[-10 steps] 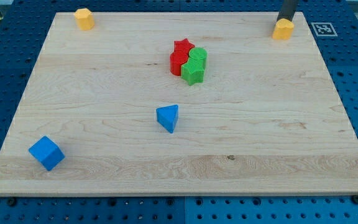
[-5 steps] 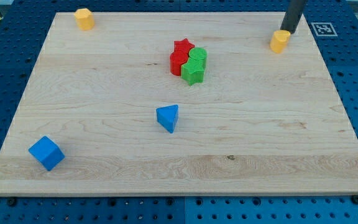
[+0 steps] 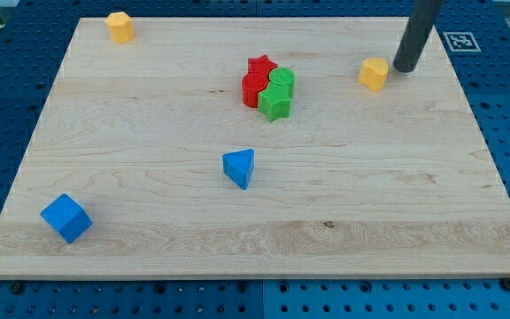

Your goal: Move the yellow heart into the blue triangle

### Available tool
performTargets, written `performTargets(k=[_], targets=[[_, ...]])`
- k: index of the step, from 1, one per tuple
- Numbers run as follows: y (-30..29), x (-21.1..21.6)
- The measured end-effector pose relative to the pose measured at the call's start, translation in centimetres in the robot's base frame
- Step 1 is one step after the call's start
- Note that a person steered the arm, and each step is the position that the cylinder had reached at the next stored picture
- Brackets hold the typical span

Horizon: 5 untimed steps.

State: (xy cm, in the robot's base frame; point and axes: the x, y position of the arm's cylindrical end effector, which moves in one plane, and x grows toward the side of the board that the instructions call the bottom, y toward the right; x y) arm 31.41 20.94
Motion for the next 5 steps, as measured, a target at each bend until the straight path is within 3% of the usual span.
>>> performTargets(k=[3, 5], targets=[[-5.2, 0.2], [-5.8, 5.0]])
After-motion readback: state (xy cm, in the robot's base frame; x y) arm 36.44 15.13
